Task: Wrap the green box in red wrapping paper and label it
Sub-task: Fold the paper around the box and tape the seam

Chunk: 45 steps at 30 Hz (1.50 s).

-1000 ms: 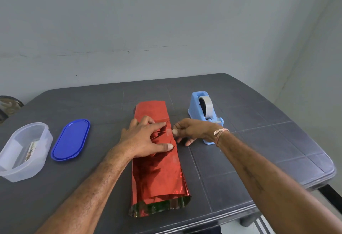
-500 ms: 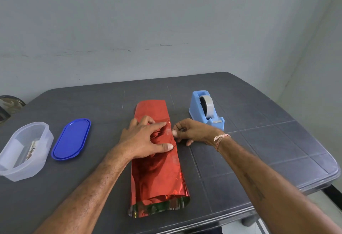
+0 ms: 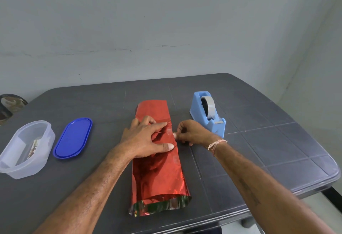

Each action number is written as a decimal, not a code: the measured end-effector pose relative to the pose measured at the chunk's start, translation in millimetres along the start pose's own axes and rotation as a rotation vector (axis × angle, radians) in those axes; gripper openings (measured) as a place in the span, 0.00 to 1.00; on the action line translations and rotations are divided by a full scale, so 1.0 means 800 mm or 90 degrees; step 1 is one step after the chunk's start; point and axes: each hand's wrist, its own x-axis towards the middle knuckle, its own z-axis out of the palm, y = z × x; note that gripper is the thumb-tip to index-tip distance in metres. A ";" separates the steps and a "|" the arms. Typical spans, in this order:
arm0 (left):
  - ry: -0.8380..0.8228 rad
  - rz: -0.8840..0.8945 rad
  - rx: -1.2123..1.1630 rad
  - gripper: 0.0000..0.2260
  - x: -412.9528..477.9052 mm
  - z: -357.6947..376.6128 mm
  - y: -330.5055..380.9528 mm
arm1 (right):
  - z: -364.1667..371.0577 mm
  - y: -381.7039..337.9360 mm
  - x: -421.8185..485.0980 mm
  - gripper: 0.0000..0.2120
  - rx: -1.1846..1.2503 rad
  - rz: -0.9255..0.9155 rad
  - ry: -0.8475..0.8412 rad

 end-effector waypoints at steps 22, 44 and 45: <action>0.004 -0.006 -0.022 0.41 -0.002 -0.001 0.004 | 0.011 -0.034 -0.040 0.24 0.358 0.080 0.037; 0.137 0.009 -0.220 0.28 -0.002 0.010 -0.021 | 0.039 -0.055 -0.066 0.18 0.469 0.140 0.085; 0.138 0.014 -0.220 0.29 -0.005 0.010 -0.021 | 0.040 -0.055 -0.070 0.17 0.468 0.146 0.082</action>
